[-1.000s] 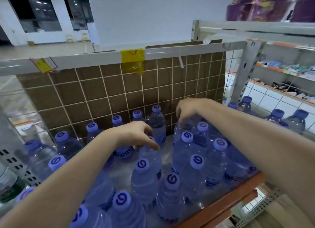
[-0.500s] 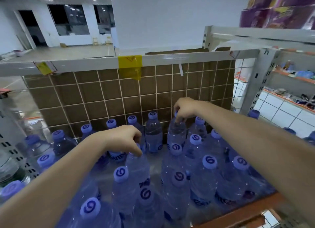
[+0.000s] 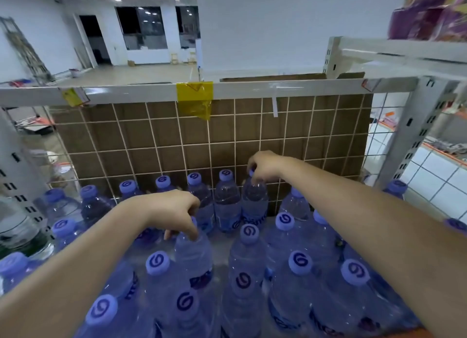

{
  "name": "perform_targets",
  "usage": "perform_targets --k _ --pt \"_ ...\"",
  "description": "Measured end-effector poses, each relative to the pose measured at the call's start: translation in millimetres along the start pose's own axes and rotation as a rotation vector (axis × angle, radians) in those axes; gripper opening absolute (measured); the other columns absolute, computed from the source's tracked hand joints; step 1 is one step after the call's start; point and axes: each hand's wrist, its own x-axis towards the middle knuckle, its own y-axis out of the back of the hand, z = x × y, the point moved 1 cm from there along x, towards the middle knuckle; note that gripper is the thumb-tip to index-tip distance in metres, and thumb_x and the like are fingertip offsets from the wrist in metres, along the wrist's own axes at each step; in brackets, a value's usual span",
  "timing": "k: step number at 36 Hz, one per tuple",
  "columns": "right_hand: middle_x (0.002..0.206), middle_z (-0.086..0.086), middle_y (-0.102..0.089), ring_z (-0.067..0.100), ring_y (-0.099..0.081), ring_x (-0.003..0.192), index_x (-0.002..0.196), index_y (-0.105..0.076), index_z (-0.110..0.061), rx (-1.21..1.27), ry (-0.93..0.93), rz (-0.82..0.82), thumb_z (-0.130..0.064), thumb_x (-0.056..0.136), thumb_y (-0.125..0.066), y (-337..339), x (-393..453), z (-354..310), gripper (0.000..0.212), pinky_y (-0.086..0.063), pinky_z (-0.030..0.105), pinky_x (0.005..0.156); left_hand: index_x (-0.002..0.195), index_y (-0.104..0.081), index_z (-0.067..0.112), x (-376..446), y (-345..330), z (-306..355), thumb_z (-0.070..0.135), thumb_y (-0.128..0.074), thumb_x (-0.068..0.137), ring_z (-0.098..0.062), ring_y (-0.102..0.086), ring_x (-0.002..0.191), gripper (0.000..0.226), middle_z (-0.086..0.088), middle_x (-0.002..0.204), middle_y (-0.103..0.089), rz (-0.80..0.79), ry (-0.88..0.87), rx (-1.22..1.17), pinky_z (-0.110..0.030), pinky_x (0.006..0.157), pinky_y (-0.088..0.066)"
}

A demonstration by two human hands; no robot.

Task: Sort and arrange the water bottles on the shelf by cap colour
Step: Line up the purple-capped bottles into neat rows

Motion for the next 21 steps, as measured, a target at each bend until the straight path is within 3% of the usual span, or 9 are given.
perform_targets --k 7,10,12,14,15,17,21 --pt "0.117 0.010 -0.063 0.021 -0.063 0.090 0.130 -0.054 -0.008 -0.043 -0.067 -0.051 -0.018 0.080 -0.077 13.6 -9.5 8.8 0.056 -0.048 0.023 0.060 0.077 -0.042 0.014 0.2 -0.8 7.5 0.024 -0.073 0.078 -0.013 -0.059 0.053 0.032 -0.001 0.064 -0.058 0.011 -0.027 0.000 -0.029 0.056 -0.043" --pt "0.110 0.008 -0.065 0.022 -0.063 0.093 0.120 -0.062 -0.005 -0.125 -0.159 -0.119 -0.027 0.078 -0.079 23.0 -17.9 20.2 0.051 -0.056 0.034 0.077 0.076 -0.042 0.014 0.9 0.5 13.9 0.024 -0.072 0.079 -0.013 -0.059 0.053 0.032 -0.003 0.068 -0.058 0.020 -0.038 0.040 -0.026 0.051 -0.041" --pt "0.119 0.010 -0.064 0.026 -0.062 0.102 0.112 -0.063 -0.006 -0.158 -0.224 -0.236 -0.031 0.078 -0.079 24.6 -24.9 28.0 0.045 -0.053 0.041 0.092 0.076 -0.044 0.014 2.2 1.7 18.1 0.026 -0.072 0.079 -0.014 -0.059 0.053 0.031 -0.002 0.067 -0.057 0.051 -0.052 0.062 -0.023 0.047 -0.041" --pt "0.127 0.011 -0.059 0.028 -0.062 0.102 0.117 -0.061 -0.010 -0.166 -0.293 -0.325 -0.035 0.076 -0.080 23.9 -33.2 36.1 0.052 -0.052 0.044 0.096 0.076 -0.045 0.014 4.5 3.5 22.2 0.026 -0.072 0.078 -0.013 -0.059 0.051 0.030 -0.001 0.064 -0.056 0.081 -0.066 0.066 -0.023 0.045 -0.041" --pt "0.123 0.011 -0.057 0.028 -0.063 0.095 0.117 -0.060 -0.010 -0.157 -0.325 -0.347 -0.035 0.075 -0.081 23.0 -37.2 40.2 0.053 -0.052 0.043 0.094 0.076 -0.045 0.014 6.1 4.4 24.0 0.026 -0.072 0.078 -0.013 -0.058 0.050 0.030 0.000 0.061 -0.056 0.091 -0.074 0.058 -0.024 0.046 -0.042" --pt "0.109 0.012 -0.056 0.025 -0.062 0.082 0.099 -0.060 -0.007 -0.068 -0.358 -0.366 -0.026 0.077 -0.081 20.0 -42.5 46.7 0.036 -0.056 0.038 0.083 0.076 -0.045 0.013 10.1 6.1 28.2 0.026 -0.072 0.077 -0.013 -0.056 0.049 0.030 0.001 0.057 -0.055 0.104 -0.094 0.040 -0.026 0.048 -0.042" --pt "0.101 0.012 -0.058 0.025 -0.062 0.082 0.082 -0.061 -0.005 0.089 -0.311 -0.239 -0.004 0.079 -0.077 17.6 -46.7 50.8 0.016 -0.056 0.025 0.050 0.077 -0.047 0.014 19.5 6.8 35.7 0.028 -0.072 0.078 -0.014 -0.056 0.052 0.029 -0.002 0.064 -0.057 0.127 -0.125 0.018 -0.027 0.051 -0.042"
